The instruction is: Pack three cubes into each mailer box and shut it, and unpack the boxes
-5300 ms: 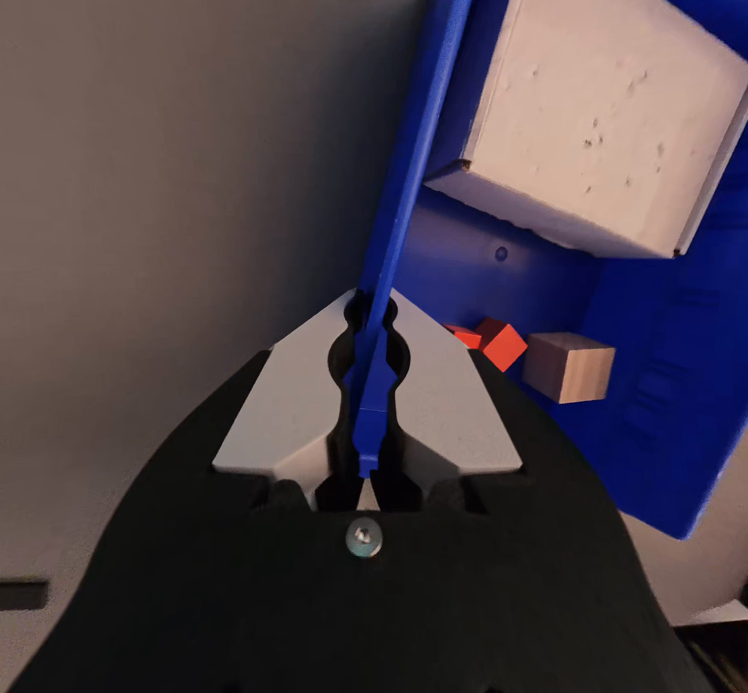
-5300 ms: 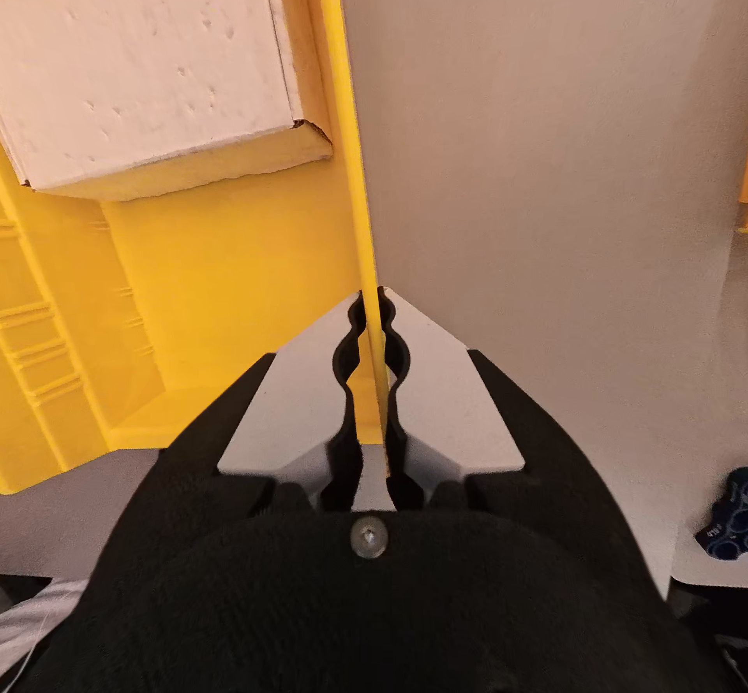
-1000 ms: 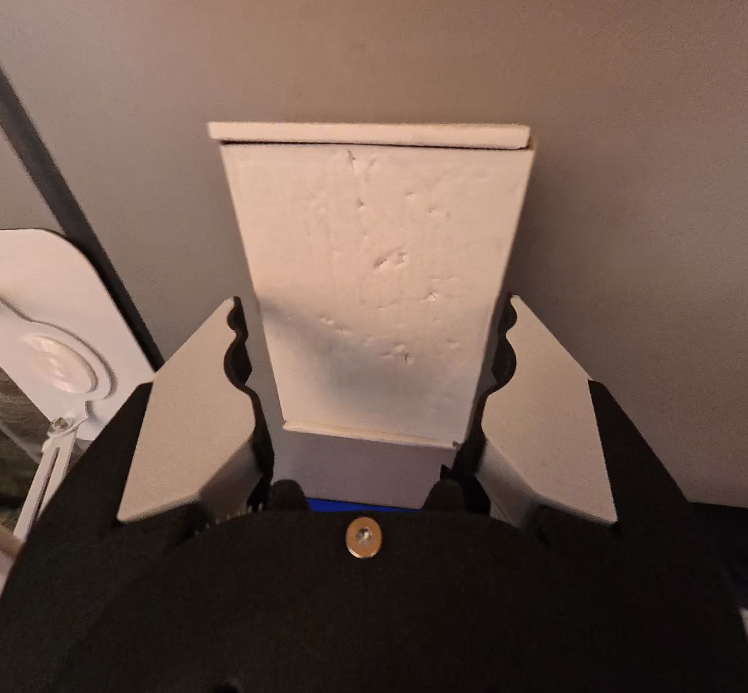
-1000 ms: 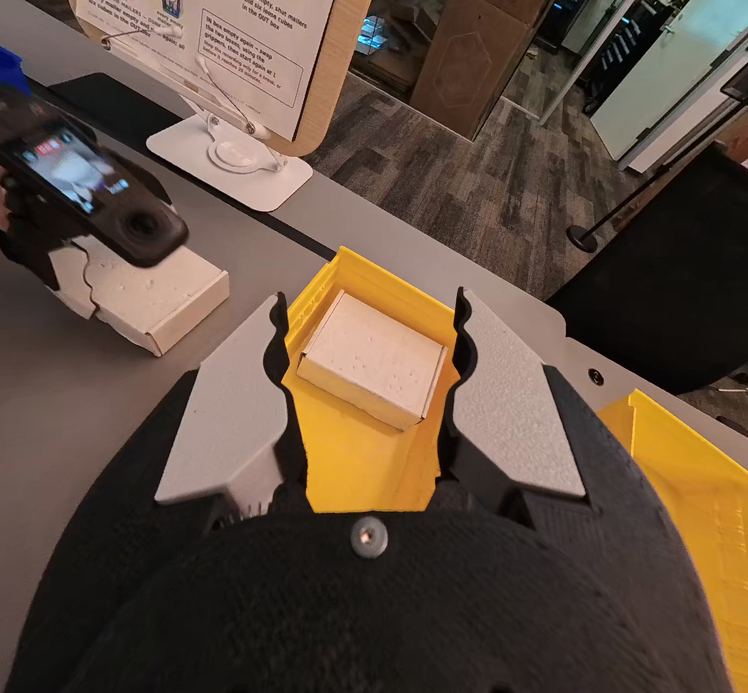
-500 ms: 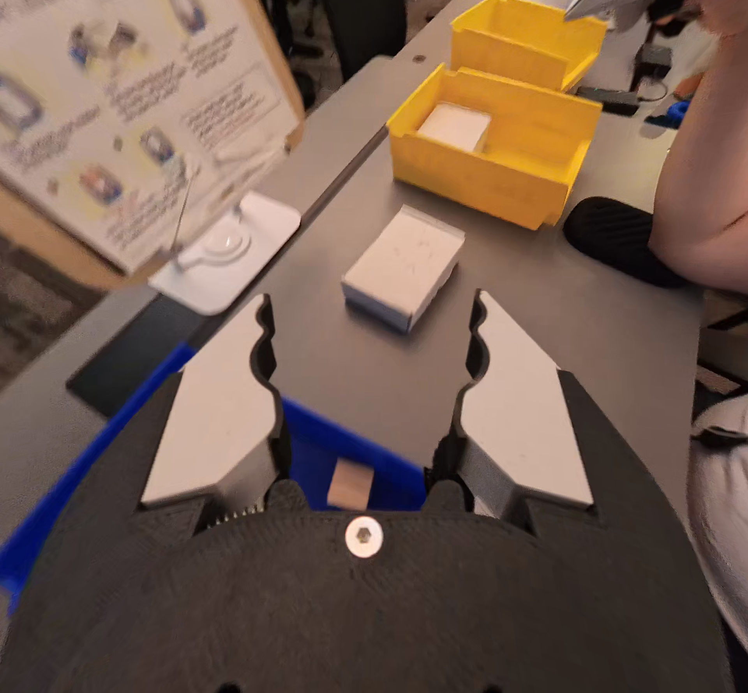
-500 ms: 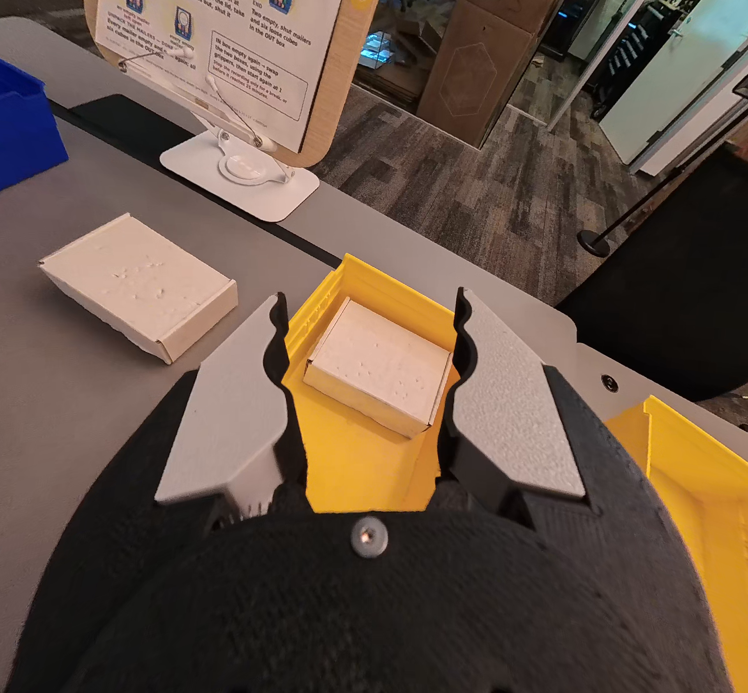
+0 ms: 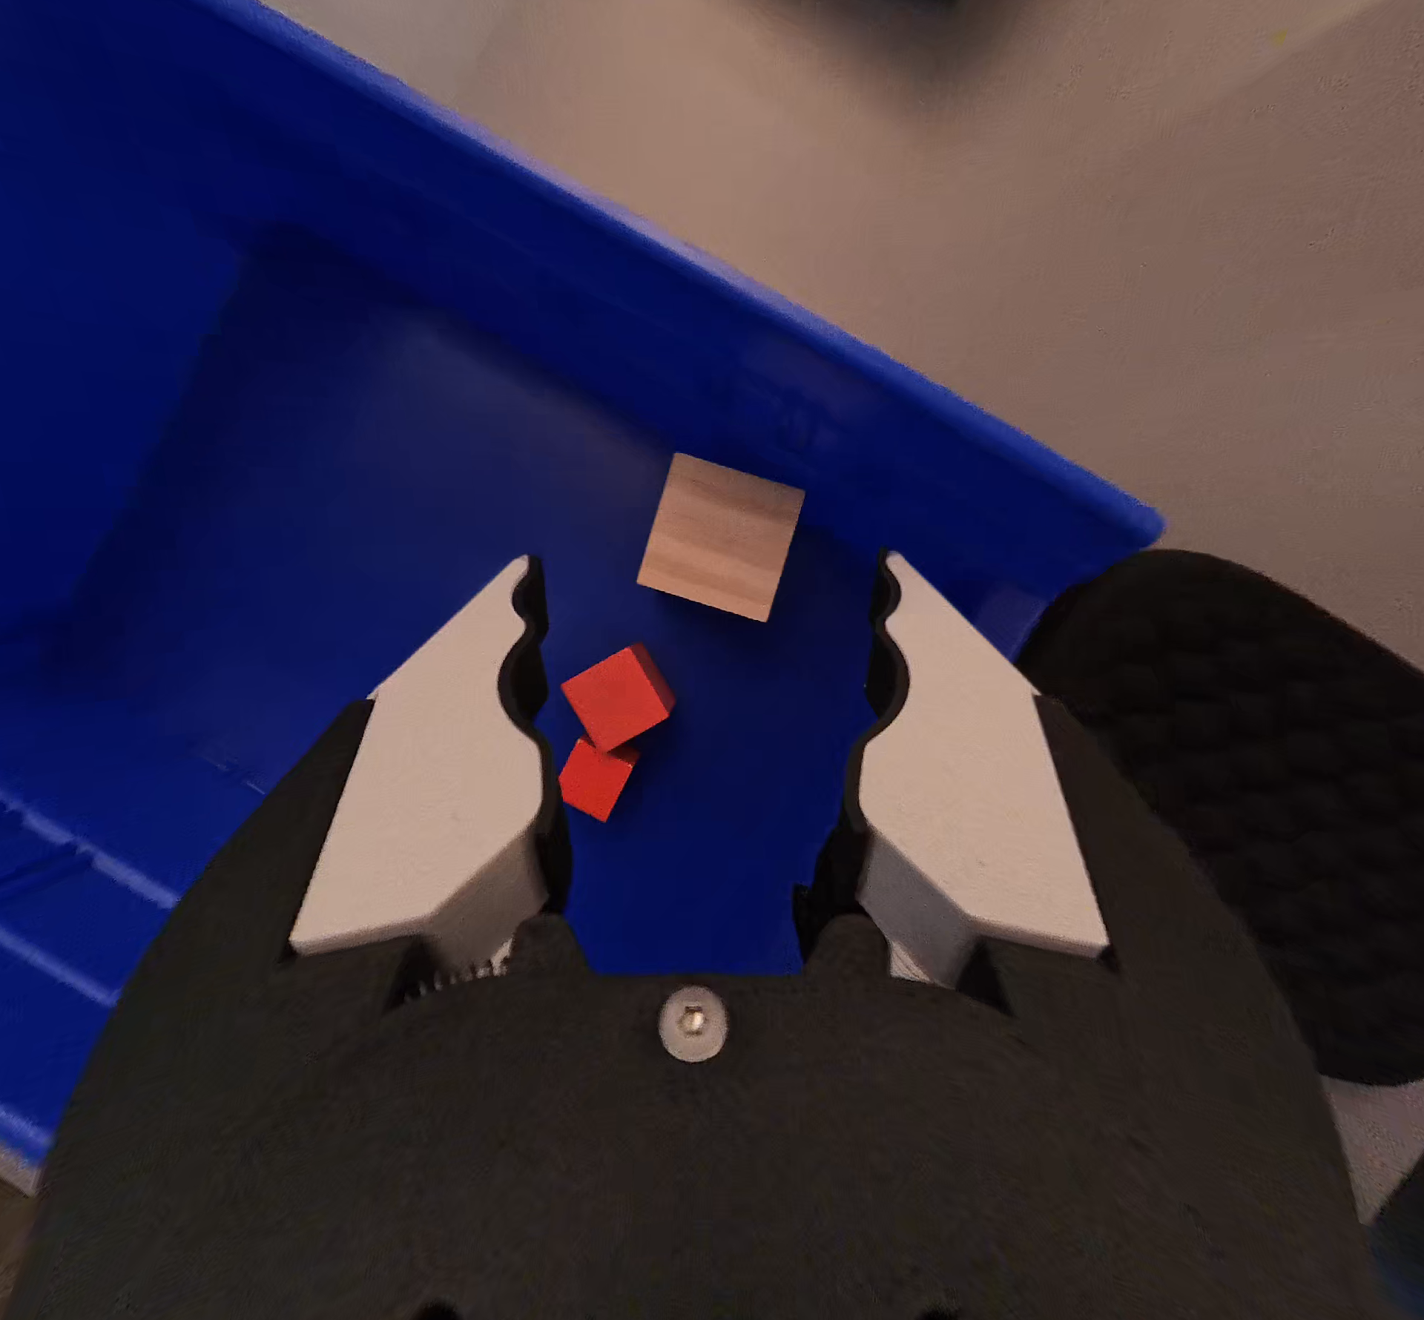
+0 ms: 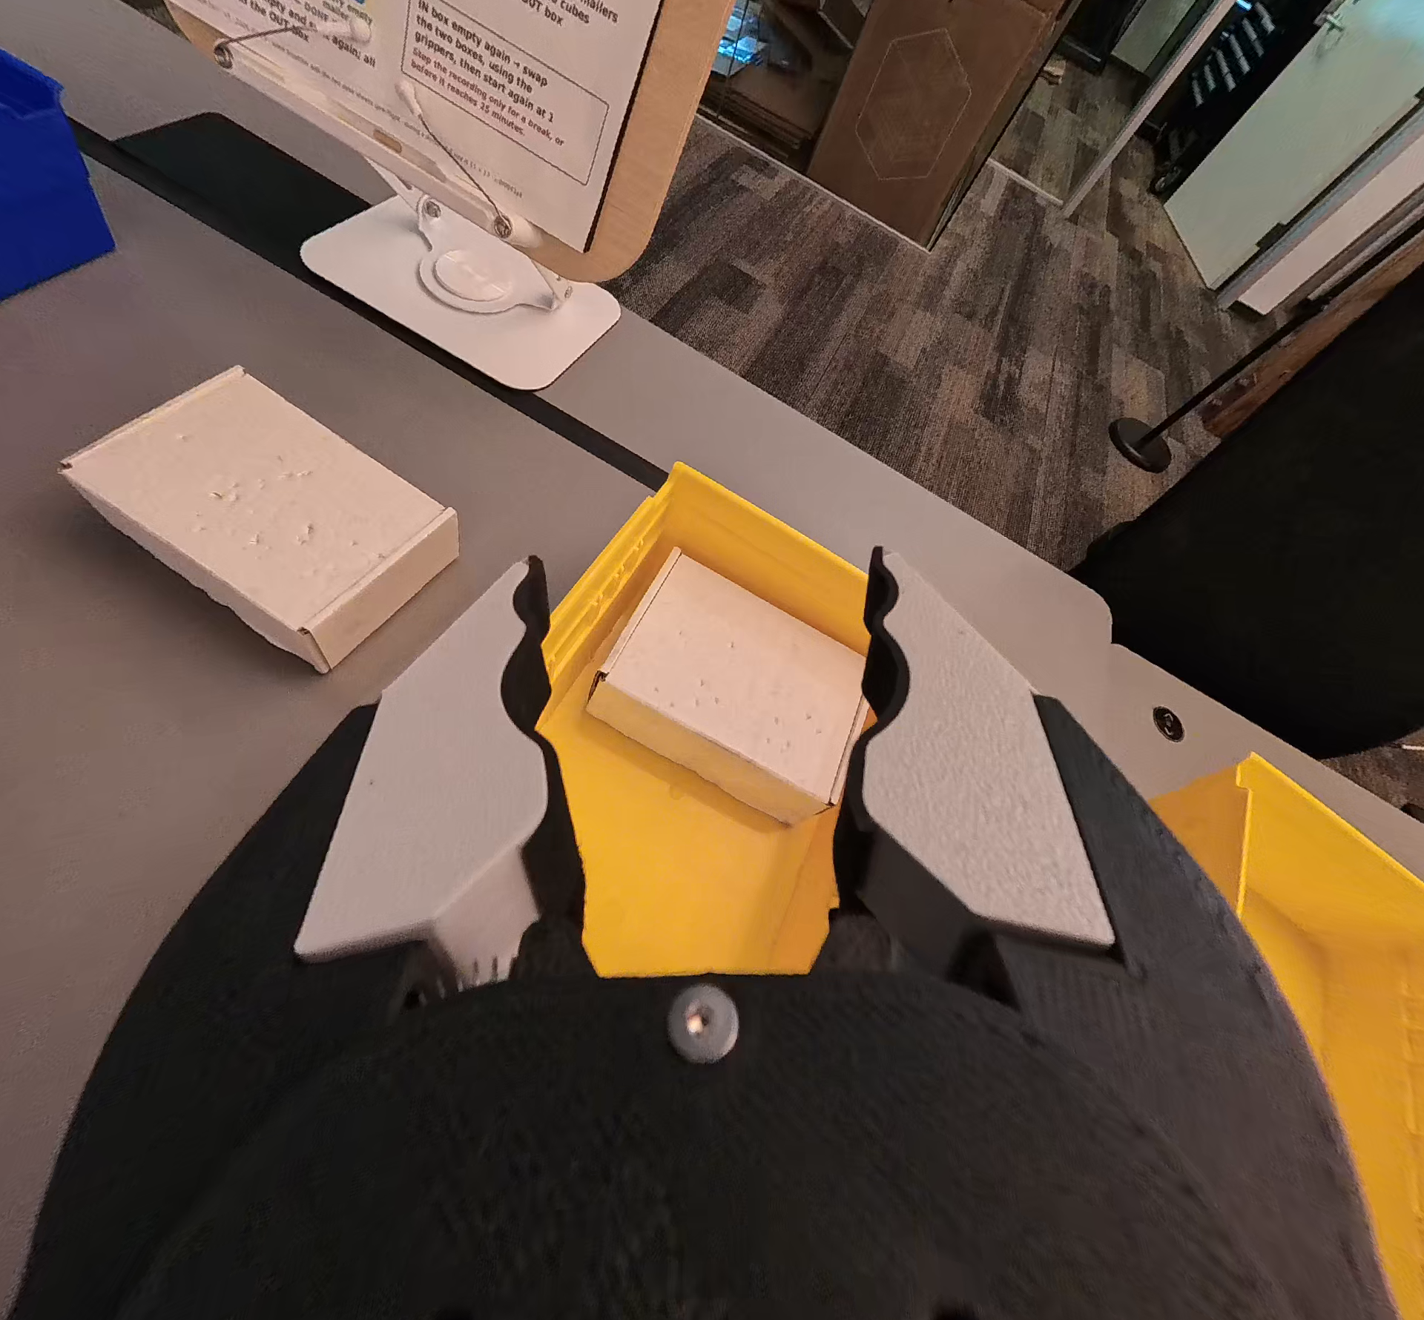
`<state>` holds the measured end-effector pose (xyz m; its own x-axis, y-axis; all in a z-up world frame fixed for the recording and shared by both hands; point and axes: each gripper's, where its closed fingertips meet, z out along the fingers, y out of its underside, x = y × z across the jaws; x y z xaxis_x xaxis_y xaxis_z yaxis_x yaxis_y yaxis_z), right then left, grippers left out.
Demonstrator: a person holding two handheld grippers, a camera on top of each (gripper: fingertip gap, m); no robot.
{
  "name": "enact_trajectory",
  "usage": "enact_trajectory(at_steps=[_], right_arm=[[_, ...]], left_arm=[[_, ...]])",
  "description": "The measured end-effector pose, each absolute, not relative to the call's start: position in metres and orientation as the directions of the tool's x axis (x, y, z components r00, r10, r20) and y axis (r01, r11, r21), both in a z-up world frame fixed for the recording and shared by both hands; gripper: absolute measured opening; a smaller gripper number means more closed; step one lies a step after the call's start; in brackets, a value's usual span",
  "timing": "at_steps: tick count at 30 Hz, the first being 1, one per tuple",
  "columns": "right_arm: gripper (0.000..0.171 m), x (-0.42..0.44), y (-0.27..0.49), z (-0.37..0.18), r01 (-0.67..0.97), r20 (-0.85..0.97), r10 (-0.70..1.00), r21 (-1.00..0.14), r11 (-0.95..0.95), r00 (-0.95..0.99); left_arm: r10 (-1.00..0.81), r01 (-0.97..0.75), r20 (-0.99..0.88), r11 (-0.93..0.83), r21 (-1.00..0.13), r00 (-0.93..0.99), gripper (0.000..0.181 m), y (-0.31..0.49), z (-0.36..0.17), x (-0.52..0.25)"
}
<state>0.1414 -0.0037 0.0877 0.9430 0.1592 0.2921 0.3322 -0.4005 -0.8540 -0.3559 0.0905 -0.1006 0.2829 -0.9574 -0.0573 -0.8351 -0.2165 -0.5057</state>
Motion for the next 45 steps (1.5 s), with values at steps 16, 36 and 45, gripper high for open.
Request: enact_trajectory(at_steps=[16, 36, 45], right_arm=[[0.082, 0.14, 0.001, 0.084, 0.341, 0.295, 0.172, -0.846, -0.411, 0.94], [0.082, 0.128, 0.002, 0.08, 0.394, 0.343, 0.193, -0.812, -0.431, 0.919], [0.082, 0.128, 0.003, 0.079, 0.396, 0.342, 0.2, -0.812, -0.429, 0.918]], left_arm=[[-0.973, -0.902, -0.036, -0.197, -0.383, 0.228, 0.047, 0.092, -0.137, -0.358], [-0.963, -0.784, -0.213, 0.261, -0.564, -0.167, 0.046, -0.018, -0.024, -0.16], [-0.972, -0.811, -0.119, 0.236, -0.536, -0.203, 0.046, -0.041, -0.11, -0.096]])
